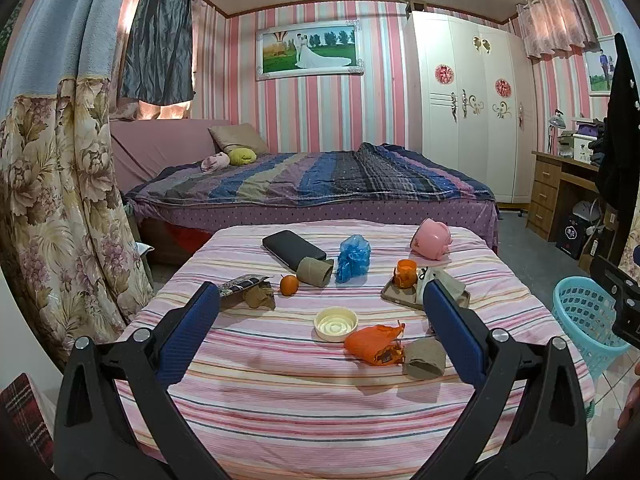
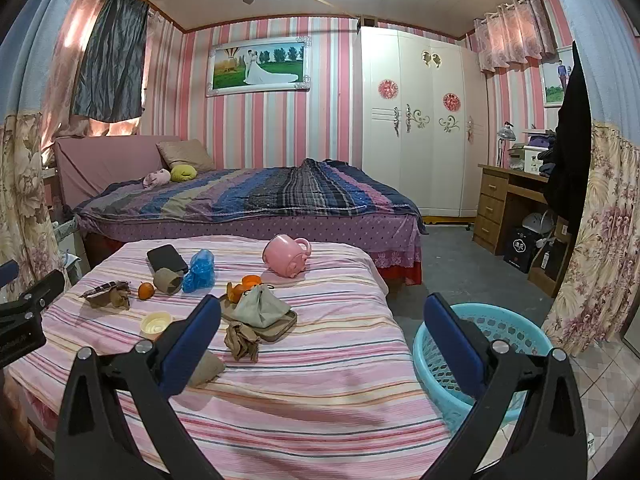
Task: Collect trash
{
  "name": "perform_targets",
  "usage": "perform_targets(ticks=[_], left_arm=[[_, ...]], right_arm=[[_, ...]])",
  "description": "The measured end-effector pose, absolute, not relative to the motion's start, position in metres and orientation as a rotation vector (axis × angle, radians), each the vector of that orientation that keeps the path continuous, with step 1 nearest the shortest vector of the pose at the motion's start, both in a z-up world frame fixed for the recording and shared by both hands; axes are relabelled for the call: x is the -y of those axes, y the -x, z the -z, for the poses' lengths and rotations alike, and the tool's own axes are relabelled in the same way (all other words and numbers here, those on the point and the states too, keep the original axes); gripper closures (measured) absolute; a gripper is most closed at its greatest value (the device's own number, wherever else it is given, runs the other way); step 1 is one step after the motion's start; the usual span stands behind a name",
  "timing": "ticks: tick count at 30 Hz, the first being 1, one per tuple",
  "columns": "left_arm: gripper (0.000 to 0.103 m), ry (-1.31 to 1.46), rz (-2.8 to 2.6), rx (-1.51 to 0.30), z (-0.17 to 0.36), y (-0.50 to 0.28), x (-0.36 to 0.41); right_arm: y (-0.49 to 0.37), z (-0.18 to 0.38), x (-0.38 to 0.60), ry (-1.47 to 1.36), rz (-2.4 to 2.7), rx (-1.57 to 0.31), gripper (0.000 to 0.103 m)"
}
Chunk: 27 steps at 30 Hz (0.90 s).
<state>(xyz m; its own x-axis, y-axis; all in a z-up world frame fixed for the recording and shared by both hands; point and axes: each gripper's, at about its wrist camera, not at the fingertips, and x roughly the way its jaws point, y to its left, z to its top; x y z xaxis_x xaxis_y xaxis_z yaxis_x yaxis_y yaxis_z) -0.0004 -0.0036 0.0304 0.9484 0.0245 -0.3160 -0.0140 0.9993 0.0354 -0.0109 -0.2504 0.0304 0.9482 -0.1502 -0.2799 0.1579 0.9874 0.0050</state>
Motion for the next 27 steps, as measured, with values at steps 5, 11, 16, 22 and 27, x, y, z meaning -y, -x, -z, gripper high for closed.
perform_targets(ticks=[5,11,16,22,27], left_arm=[[0.005,-0.023,-0.018,-0.326,-0.03,-0.003,0.003],[0.005,-0.031,-0.023,-0.323,-0.028,-0.007,0.0],[0.005,-0.034,-0.028,-0.336,-0.025,-0.011,-0.004],[0.005,-0.036,-0.032,-0.343,-0.023,-0.019,-0.009],[0.005,-0.035,-0.031,-0.36,-0.02,-0.029,-0.011]], right_arm=[[0.009,-0.03,0.247,-0.016,0.159,-0.287,0.004],[0.007,-0.029,0.247,-0.015,0.167,-0.288,0.004],[0.003,-0.028,0.25,-0.02,0.179,-0.288,0.004],[-0.003,-0.03,0.256,-0.023,0.2,-0.28,0.004],[-0.009,-0.026,0.263,-0.032,0.22,-0.291,0.004]])
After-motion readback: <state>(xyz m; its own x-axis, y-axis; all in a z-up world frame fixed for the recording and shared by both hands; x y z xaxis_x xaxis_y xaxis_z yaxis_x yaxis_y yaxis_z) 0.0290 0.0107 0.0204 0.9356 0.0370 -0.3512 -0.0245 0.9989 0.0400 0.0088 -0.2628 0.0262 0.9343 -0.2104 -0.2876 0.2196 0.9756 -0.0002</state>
